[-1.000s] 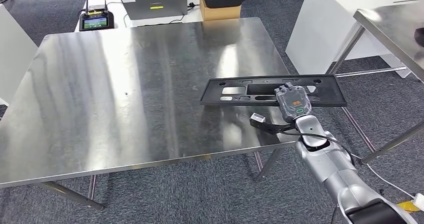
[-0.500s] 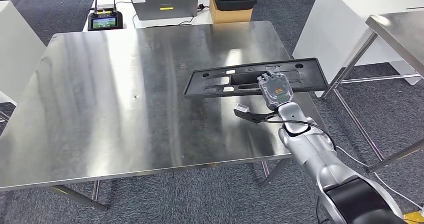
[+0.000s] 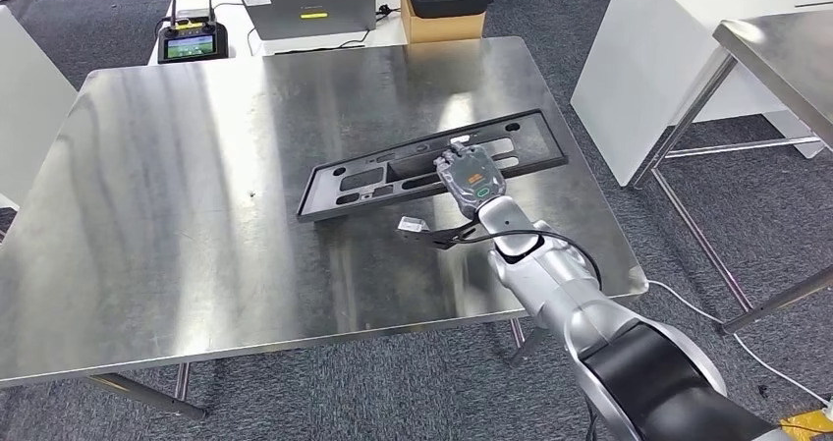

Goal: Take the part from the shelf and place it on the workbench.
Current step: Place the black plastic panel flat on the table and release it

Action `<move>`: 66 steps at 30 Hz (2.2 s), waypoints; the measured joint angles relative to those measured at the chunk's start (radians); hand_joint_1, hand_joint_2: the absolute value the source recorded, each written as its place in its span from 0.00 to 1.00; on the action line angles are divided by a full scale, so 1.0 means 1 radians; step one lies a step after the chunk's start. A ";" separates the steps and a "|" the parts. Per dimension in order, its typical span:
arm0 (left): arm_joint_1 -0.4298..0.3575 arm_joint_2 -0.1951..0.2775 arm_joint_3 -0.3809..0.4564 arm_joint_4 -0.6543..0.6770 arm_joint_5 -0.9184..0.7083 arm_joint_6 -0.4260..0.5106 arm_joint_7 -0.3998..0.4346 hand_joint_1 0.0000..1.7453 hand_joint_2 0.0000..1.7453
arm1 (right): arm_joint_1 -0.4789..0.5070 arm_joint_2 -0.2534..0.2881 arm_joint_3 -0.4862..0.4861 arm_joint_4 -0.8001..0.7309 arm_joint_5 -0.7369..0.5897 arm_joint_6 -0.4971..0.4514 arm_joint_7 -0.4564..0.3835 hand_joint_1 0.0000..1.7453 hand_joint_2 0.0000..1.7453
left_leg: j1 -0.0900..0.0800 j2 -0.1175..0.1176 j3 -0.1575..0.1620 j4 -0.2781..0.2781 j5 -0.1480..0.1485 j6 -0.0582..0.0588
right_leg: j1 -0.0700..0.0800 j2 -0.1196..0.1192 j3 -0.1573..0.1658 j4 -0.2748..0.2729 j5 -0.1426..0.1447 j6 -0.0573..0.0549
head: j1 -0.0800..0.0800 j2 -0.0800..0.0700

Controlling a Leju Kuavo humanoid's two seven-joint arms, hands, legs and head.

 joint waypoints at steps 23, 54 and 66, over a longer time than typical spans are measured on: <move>-0.008 -0.008 0.029 0.000 0.020 0.091 0.105 0.00 0.00 | -0.053 0.183 0.094 0.102 -0.004 0.075 0.000 0.00 0.00 | -0.010 0.000 0.002 0.001 0.001 0.001 | 0.000 0.000 0.005 -0.002 0.001 -0.002 | 0.000 0.000; -0.005 -0.026 0.053 0.000 0.025 0.084 0.101 0.00 0.00 | 0.109 0.154 -0.128 -0.254 -0.332 -0.180 -0.226 0.00 0.00 | -0.011 -0.001 0.002 0.001 0.000 0.001 | 0.000 0.000 0.005 -0.003 0.001 -0.002 | 0.000 0.000; -0.004 -0.046 0.099 0.000 0.078 0.187 0.115 0.00 0.00 | 0.534 0.119 -0.181 -0.997 -0.945 -0.168 -0.552 0.00 0.00 | -0.012 -0.001 0.002 0.000 -0.002 0.002 | 0.000 0.000 0.005 -0.004 0.000 -0.002 | 0.000 0.000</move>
